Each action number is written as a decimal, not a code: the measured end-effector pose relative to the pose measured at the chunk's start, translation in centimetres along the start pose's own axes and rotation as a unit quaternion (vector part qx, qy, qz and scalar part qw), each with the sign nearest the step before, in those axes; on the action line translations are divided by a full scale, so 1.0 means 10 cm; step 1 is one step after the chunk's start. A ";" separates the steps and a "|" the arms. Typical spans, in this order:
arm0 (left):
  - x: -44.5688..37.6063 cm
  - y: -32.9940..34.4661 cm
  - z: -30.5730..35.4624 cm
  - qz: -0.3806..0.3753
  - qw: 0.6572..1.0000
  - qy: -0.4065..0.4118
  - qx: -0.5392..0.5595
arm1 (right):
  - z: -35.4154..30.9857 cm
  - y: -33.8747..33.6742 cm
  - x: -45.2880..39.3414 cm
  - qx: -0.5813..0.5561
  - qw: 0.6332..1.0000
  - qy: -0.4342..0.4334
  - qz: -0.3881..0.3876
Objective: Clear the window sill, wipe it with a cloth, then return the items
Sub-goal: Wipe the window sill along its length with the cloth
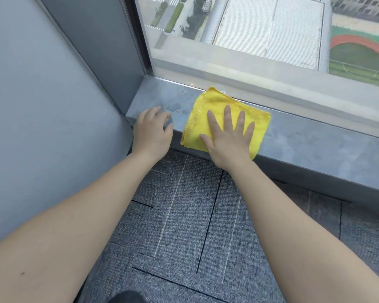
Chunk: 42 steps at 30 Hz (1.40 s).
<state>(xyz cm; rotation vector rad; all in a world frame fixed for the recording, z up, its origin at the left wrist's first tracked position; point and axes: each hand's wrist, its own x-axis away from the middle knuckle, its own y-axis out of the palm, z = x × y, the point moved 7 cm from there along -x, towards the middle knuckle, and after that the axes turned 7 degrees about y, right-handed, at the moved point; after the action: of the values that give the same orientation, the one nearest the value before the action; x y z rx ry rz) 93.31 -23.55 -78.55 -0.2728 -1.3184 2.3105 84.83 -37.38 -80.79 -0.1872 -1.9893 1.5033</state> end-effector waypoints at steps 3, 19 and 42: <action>0.01 -0.03 -0.08 0.004 1.000 0.003 -0.027 | 0.00 0.02 -0.07 0.004 0.999 0.043 0.009; 0.00 -0.11 -0.29 -0.044 0.999 0.014 -0.009 | -0.16 -0.10 -0.14 0.043 0.994 -0.087 0.045; 0.13 -0.26 -0.43 -0.004 1.000 0.003 0.028 | -0.85 -0.01 -0.26 0.064 0.981 -0.180 0.034</action>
<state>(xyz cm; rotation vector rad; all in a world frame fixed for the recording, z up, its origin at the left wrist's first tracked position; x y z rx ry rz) 94.62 -18.54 -78.49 -0.2563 -1.2463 2.3338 91.61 -31.72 -80.40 0.0780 -2.1694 1.8052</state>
